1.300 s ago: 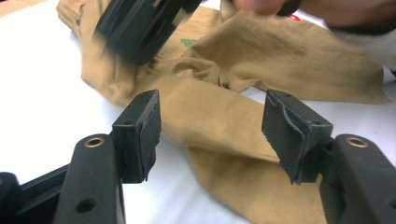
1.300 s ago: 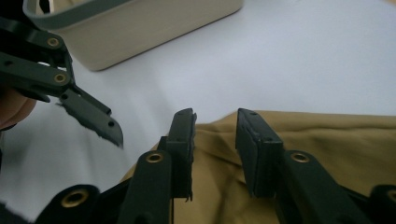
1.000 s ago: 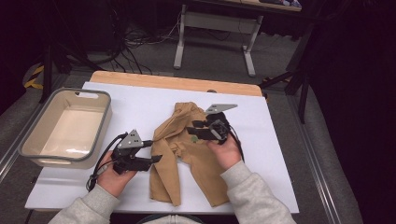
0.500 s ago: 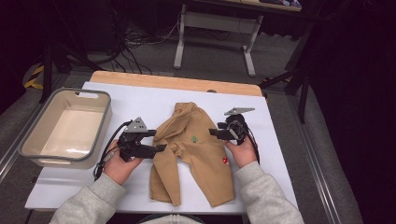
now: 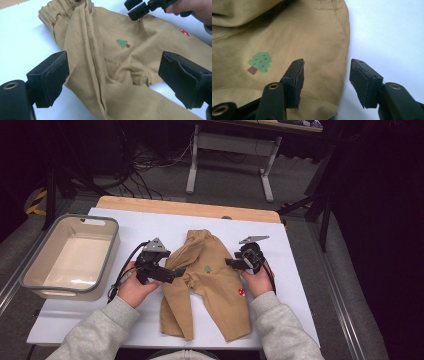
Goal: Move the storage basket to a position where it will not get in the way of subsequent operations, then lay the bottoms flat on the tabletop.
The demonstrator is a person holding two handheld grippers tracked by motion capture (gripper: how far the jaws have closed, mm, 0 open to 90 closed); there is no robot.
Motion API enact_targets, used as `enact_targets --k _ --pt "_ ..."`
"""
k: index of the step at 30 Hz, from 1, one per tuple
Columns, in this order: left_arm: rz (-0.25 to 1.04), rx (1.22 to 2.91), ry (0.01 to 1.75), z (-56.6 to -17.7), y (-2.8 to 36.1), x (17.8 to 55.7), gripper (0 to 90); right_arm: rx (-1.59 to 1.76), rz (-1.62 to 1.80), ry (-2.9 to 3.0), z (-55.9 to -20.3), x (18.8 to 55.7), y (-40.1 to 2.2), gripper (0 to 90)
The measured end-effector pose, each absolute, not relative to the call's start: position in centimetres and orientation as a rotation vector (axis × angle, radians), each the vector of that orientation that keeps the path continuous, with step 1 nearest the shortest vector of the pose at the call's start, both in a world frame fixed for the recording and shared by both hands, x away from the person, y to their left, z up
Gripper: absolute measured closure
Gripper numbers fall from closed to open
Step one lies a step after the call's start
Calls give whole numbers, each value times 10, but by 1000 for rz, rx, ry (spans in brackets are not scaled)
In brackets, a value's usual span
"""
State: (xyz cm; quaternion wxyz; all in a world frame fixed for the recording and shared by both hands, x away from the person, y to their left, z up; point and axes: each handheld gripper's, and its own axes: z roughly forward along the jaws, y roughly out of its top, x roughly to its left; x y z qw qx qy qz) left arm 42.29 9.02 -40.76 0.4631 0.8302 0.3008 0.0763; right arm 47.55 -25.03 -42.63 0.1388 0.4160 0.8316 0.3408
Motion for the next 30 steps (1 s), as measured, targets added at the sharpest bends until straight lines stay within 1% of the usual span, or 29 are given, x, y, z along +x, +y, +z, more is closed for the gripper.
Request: enact_targets --k 6,8,9,10,12,16,18,20,23,24,25,27,28,30 --pt "207 2067 762 -409 86 436 140 1194 975 2405 -428 480 -247 444" --pt "216 2065 768 -407 85 439 160 1184 971 2403 -428 481 -246 444" --pt "213 2061 774 -406 84 440 184 1184 965 2404 -428 482 -245 444" --pt "230 2056 782 -406 83 442 190 1181 961 2402 -428 484 -244 444" --pt "224 2056 783 -404 83 445 203 1183 954 2405 -428 486 -242 444" --pt "222 2061 792 -403 80 450 291 1174 927 2416 -430 490 -237 444" --pt "222 2080 798 -403 79 454 358 1167 912 2422 -431 492 -235 442" --pt "216 2088 803 -404 78 456 398 1164 902 2425 -433 495 -233 441" --pt "214 2101 809 -404 77 460 501 1169 883 2430 -435 500 -230 445" --pt "199 2110 803 -404 77 463 548 1174 882 2432 -435 501 -229 451" --pt "187 2105 814 -404 76 464 626 1173 876 2436 -436 502 -228 462" --pt "172 2111 824 -404 77 465 772 1171 852 2444 -437 505 -225 514" --pt "170 2115 831 -404 77 466 802 1167 844 2446 -438 505 -224 543" --pt "166 2121 837 -403 77 467 837 1159 825 2459 -437 506 -221 672"
